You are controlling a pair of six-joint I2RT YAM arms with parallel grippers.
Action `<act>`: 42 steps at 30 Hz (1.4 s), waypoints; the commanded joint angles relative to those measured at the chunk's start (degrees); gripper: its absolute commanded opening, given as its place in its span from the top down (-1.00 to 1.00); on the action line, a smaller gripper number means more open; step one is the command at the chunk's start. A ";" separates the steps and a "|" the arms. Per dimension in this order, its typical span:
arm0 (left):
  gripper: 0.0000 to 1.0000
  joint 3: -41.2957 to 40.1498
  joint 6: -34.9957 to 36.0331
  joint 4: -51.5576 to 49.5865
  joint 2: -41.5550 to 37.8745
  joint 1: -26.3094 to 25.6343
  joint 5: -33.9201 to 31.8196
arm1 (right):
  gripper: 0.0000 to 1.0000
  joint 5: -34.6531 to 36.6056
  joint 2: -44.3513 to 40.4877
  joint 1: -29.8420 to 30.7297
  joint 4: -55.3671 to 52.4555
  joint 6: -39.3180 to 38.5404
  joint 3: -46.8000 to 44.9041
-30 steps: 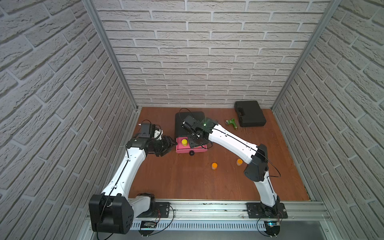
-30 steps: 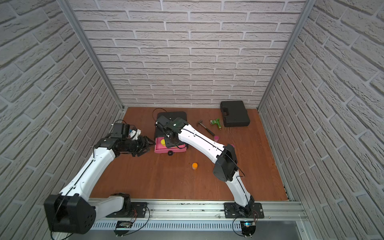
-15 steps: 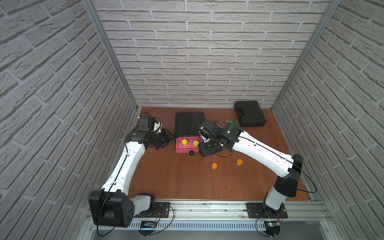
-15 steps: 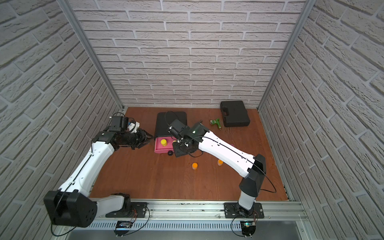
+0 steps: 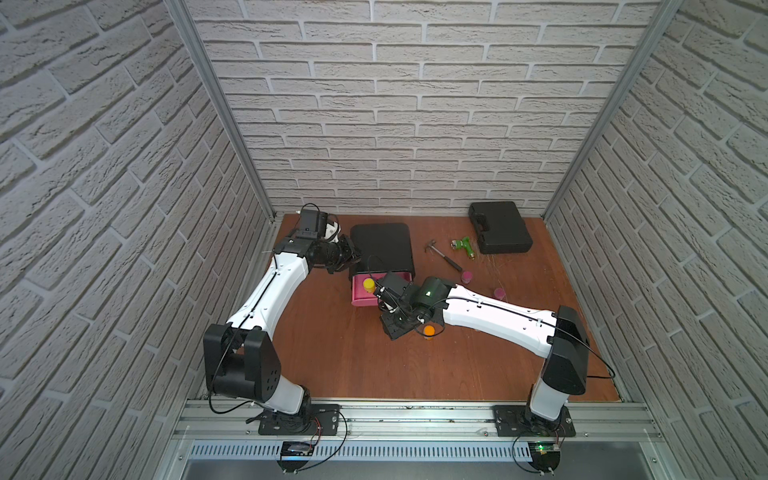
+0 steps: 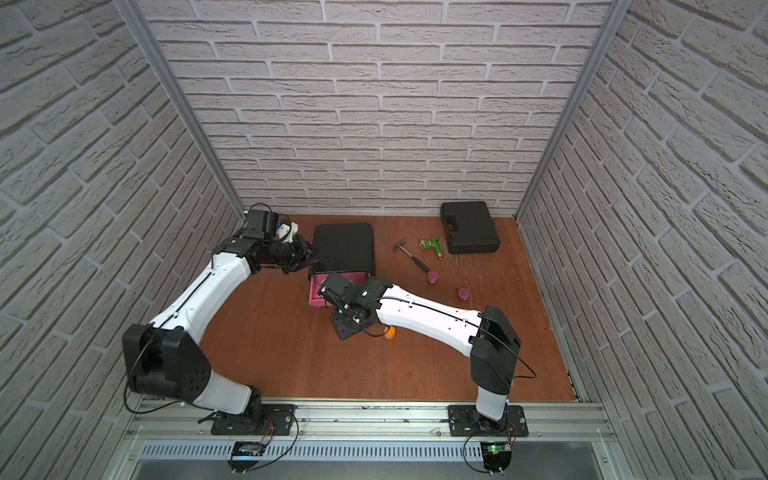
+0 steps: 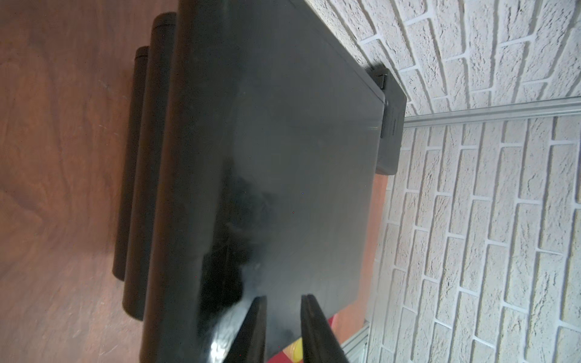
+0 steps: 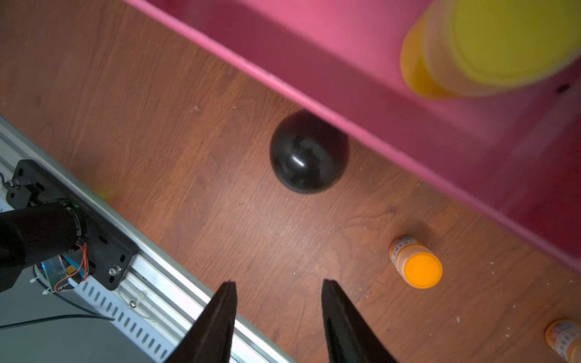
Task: Put the paint cans in the drawer according to color
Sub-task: Close the drawer of the storage box.
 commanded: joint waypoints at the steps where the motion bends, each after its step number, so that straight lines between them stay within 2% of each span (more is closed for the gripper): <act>1: 0.53 1.86 0.68 2.79 1.94 -0.53 -0.04 | 0.01 4.01 0.51 0.01 4.68 -1.38 -0.57; 6: 0.55 2.17 2.76 1.75 4.48 -1.14 -0.47 | 0.01 8.93 0.88 -0.08 5.29 -1.81 -0.42; 19: 0.52 -2.53 5.79 -0.41 4.60 -1.36 -1.06 | 0.00 14.53 4.65 -1.86 8.57 -0.86 1.52; 24: 0.49 -1.46 8.36 -4.26 6.07 -1.63 -2.33 | 0.00 15.95 5.44 -2.62 11.32 -1.90 4.41; 33: 0.47 -3.93 8.48 -3.64 6.47 -1.84 -2.30 | 0.01 16.45 10.56 -4.53 11.23 -1.70 10.67; 42: 0.47 -3.94 8.66 -3.71 7.19 -1.92 -2.35 | 0.01 19.21 10.90 -5.61 12.33 -1.32 11.36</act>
